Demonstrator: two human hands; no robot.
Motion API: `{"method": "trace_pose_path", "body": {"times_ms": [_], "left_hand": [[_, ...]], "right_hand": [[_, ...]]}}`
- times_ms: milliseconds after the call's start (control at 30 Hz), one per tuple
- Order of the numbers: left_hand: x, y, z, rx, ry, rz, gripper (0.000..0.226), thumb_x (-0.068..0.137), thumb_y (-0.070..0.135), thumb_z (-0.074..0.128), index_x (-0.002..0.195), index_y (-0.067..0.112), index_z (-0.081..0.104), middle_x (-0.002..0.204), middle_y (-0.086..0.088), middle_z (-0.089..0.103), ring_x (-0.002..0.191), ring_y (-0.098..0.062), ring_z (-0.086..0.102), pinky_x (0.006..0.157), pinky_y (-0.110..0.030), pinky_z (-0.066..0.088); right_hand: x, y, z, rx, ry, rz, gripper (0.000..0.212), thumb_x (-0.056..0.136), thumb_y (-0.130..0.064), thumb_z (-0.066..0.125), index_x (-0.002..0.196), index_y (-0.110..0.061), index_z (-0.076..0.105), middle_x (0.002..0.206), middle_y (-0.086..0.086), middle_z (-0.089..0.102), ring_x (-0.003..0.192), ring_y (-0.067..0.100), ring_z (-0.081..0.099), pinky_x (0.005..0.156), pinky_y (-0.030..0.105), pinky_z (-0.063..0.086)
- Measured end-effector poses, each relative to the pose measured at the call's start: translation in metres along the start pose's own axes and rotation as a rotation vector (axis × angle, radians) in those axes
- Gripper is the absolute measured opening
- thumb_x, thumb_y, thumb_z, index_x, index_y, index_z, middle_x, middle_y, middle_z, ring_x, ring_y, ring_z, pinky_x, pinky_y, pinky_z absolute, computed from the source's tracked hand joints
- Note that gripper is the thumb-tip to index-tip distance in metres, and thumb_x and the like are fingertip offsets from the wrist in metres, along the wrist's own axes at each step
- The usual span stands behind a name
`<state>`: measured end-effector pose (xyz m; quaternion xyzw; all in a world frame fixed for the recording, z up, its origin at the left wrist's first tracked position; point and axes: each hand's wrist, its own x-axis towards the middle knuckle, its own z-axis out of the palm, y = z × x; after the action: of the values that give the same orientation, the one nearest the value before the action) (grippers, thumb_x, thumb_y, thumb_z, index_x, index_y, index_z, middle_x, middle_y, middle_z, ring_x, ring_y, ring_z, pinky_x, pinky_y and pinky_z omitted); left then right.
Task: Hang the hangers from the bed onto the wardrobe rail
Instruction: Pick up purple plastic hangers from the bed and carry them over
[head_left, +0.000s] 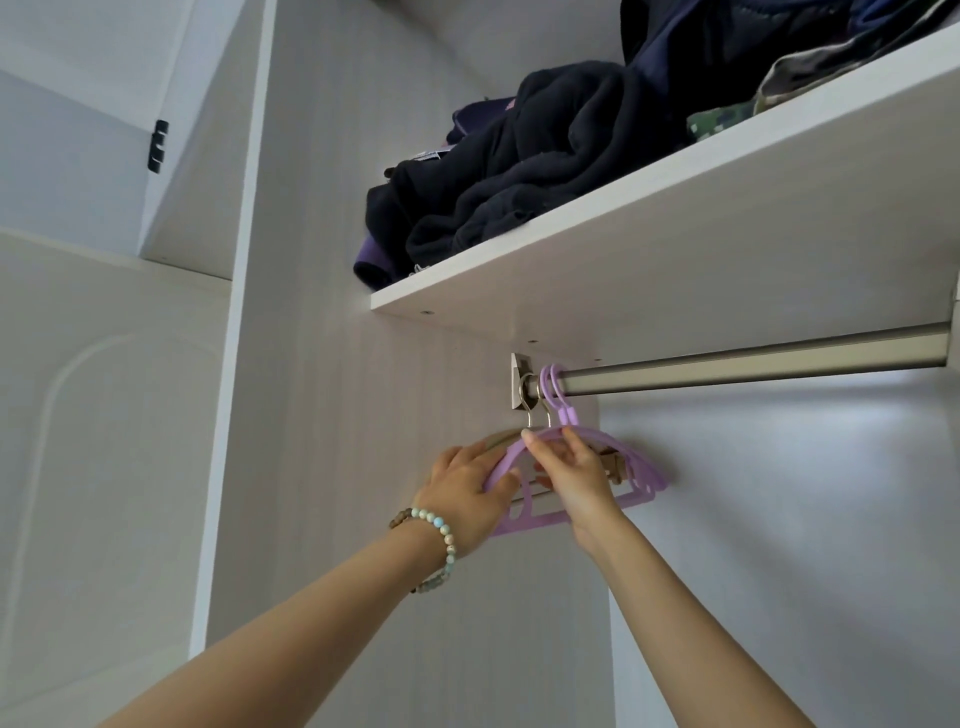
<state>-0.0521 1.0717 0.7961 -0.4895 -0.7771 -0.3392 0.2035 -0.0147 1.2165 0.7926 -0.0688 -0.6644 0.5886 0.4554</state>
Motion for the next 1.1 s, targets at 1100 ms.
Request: {"method": "trace_pose_path", "body": {"times_ms": [1100], "left_hand": [[-0.330,-0.233,-0.368,0.026,0.502,-0.281,0.053,0.091,0.050,0.043,0.137,0.024,0.040,0.133,0.007,0.051,0.122,-0.011,0.048,0.099,-0.030,0.038]], "right_hand": [[-0.262,-0.106,0.388,-0.052,-0.525,-0.270,0.059,0.094,-0.046,0.047,0.147,-0.034,0.024,0.154,-0.015,0.018,0.141,-0.001,0.017,0.111,0.022,0.019]]}}
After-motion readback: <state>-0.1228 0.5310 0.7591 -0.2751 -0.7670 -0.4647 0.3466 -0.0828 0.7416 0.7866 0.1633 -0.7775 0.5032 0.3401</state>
